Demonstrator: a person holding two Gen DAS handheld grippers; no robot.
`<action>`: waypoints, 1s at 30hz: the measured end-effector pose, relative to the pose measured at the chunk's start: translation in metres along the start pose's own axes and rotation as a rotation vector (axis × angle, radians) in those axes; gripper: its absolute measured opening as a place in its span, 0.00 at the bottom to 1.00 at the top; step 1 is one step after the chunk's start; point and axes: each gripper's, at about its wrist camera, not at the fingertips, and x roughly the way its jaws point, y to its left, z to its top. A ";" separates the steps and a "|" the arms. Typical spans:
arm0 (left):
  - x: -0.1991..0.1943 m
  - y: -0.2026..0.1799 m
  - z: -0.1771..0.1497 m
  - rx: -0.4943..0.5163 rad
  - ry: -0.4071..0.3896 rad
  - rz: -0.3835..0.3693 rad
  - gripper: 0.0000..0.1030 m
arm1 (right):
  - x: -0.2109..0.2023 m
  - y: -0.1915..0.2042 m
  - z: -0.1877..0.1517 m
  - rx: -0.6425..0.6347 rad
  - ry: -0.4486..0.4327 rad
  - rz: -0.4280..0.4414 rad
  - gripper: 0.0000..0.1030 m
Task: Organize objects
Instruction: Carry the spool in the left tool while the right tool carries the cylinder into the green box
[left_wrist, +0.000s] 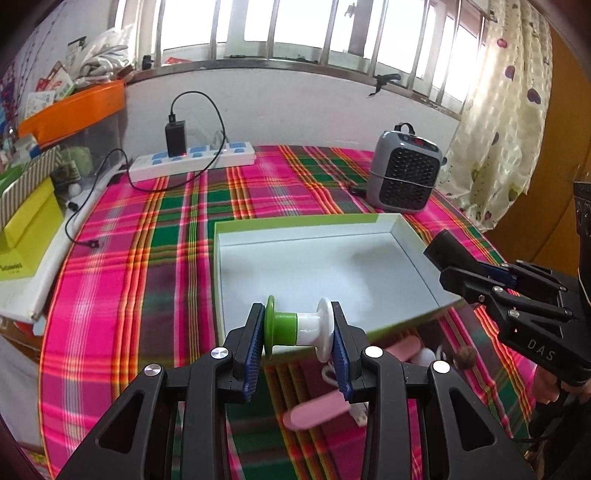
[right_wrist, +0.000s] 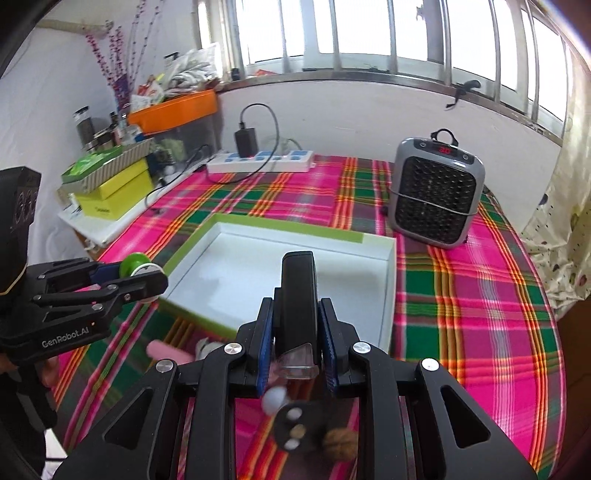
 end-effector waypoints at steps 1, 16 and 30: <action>0.003 0.000 0.002 0.000 0.003 0.002 0.30 | 0.003 -0.003 0.002 0.005 0.003 -0.001 0.24; 0.063 0.010 0.035 -0.005 0.068 0.016 0.30 | 0.057 -0.039 0.022 0.083 0.090 -0.062 0.24; 0.101 0.017 0.041 0.002 0.113 0.049 0.30 | 0.096 -0.051 0.025 0.090 0.143 -0.087 0.24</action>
